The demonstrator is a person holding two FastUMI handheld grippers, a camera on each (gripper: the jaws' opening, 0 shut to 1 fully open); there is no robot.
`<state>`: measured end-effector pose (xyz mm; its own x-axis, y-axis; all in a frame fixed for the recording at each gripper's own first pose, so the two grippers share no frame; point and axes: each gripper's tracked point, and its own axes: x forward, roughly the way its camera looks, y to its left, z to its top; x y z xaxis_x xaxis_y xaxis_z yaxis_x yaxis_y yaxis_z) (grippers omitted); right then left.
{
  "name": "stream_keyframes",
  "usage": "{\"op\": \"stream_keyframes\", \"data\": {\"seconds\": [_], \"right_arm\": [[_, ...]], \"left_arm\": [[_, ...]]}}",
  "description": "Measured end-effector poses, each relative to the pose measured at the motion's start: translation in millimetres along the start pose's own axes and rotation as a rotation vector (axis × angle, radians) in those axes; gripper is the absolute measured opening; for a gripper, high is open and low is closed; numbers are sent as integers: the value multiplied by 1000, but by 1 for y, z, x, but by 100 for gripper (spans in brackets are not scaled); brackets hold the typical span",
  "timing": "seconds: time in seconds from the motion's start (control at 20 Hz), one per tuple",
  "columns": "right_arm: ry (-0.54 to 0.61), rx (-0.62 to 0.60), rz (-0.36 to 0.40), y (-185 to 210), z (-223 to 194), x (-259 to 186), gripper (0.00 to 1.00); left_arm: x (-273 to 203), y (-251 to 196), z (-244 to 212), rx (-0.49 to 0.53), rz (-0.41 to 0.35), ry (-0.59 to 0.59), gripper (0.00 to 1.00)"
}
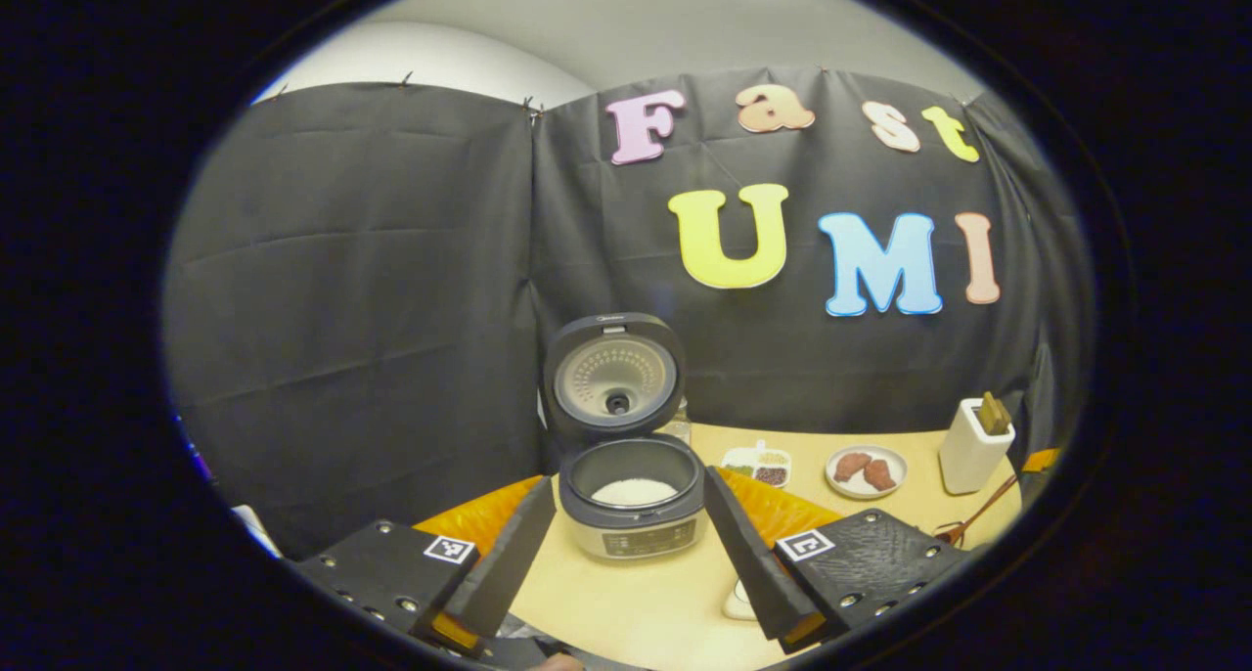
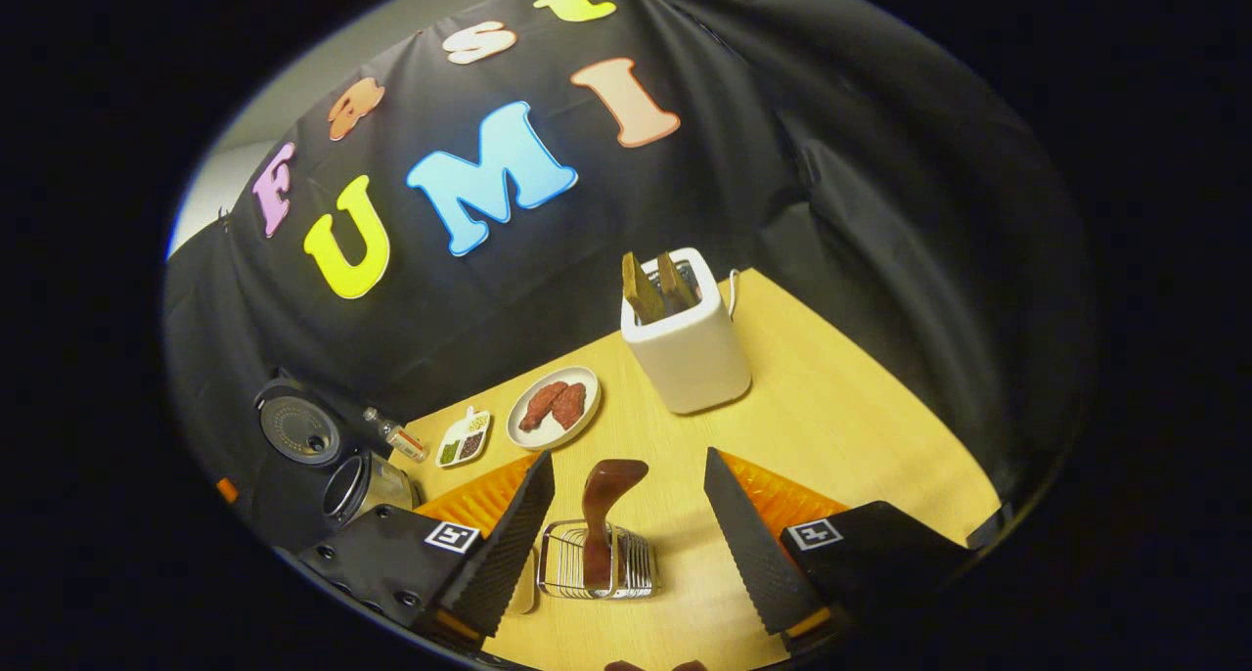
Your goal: Close the left gripper, press the button to open the rice cooker; take a wooden spoon from the chopstick holder with the right hand, scoop a spoonful of rice and pour it into the rice cooker, then put the wooden spoon back into the chopstick holder.
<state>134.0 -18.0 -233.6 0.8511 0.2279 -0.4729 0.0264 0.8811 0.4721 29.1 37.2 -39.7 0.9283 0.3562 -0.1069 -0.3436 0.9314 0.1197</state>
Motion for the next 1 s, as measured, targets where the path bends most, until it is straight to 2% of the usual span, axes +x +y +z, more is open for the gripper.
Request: {"op": "stream_keyframes", "data": {"seconds": [0.2, 0.4, 0.45, 0.5, 0.6, 0.65, 0.7, 0.75, 0.8, 0.85, 0.9, 0.95, 1.0], "right_arm": [[62, 71, 3, 0, -28, 35, 98], [149, 84, 40, 14, -46, 65, 98], [163, 84, 42, 16, -49, 72, 93], [176, 89, 40, 17, -54, 79, 98], [196, 116, 46, 22, -54, 91, 98], [202, 133, 52, 25, -52, 96, 87], [206, 147, 61, 28, -52, 98, 94], [203, 154, 54, 26, -50, 101, 86], [200, 157, 46, 26, -51, 101, 56], [194, 163, 40, 25, -49, 100, 48], [202, 167, 28, 24, -50, 96, 29], [228, 178, 37, 29, -55, 97, 31], [237, 184, 24, 32, -56, 92, 28]], "left_arm": [[-12, 10, -1, 22, 24, 15, 96], [-20, 14, -16, 8, 44, 53, 96], [-24, 15, -20, 10, 47, 62, 96], [-27, 16, -22, 16, 53, 68, 96], [-33, 20, -26, 24, 66, 80, 96], [-37, 22, -30, 22, 71, 89, 96], [-39, 22, -34, 17, 73, 99, 96], [-43, 22, -39, 11, 74, 106, 96], [-43, 22, -44, 5, 71, 117, 96], [-43, 22, -50, 0, 67, 130, 96], [-39, 22, -55, -6, 63, 145, 96], [-36, 25, -57, -20, 64, 150, 96], [-29, 24, -56, -42, 55, 145, 96]]}}
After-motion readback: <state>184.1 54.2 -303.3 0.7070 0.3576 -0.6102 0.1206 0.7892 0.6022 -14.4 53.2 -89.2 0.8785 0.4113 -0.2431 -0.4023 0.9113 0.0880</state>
